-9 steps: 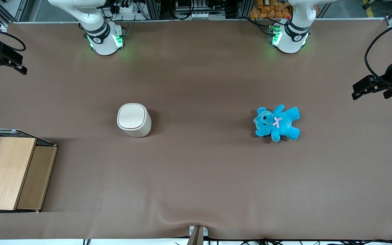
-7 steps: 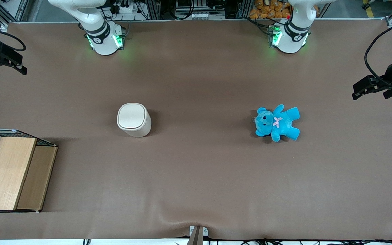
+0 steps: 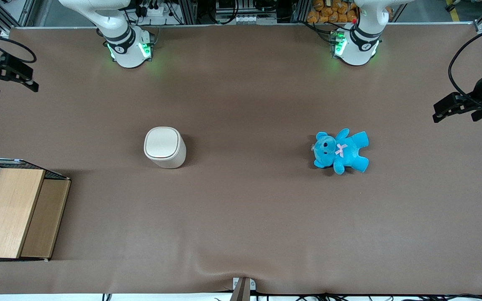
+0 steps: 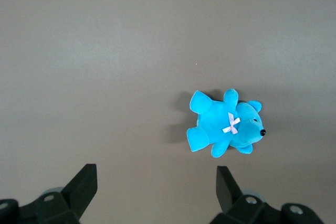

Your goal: Open trash can with right arm

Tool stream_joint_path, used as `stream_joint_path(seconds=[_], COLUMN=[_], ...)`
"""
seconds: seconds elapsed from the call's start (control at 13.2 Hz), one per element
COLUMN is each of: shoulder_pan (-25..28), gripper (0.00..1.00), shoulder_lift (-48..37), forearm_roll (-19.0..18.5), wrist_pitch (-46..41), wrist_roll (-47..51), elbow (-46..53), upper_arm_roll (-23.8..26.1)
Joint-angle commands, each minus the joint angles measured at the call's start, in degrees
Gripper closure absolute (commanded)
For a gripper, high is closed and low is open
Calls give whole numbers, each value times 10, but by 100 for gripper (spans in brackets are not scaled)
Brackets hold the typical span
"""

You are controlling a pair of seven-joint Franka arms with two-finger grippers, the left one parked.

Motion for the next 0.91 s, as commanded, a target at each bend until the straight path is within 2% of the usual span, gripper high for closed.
stream_joint_path(seconds=[0.0, 0.15, 0.38, 0.46, 0.68, 0.84], shoulder_pan=[47, 97, 156, 167, 186, 193], gripper=[8, 17, 18, 21, 50, 59], shoulder_lift=[18, 40, 82, 92, 114, 120], forearm_roll=[8, 6, -1, -7, -32, -38], wrist_pitch=[15, 30, 63, 80, 139, 159], wrist_roll=[50, 122, 189, 205, 241, 249], elbow=[2, 0, -15, -27, -80, -115], upper_arm_roll=[2, 2, 2, 2, 2, 2])
